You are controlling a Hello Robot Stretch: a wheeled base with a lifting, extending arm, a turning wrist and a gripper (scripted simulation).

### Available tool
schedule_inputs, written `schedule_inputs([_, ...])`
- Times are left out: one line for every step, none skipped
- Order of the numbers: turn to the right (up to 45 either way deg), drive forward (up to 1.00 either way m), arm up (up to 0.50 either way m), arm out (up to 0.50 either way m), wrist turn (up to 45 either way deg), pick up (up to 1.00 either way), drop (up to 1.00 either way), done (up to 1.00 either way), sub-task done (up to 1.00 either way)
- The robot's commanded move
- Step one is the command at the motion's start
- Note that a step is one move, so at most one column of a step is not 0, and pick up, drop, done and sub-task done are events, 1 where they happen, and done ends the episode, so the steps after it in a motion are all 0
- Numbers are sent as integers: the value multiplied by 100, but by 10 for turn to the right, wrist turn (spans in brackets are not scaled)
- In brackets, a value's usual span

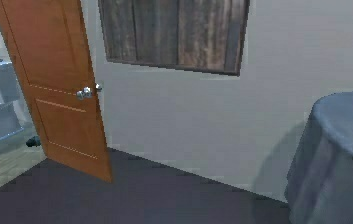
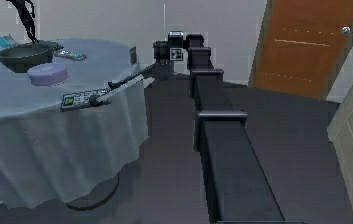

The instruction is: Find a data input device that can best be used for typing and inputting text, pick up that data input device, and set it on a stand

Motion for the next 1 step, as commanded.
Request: schedule_inputs([0, 0, 0, 0, -450, 0, 0, 0, 0])
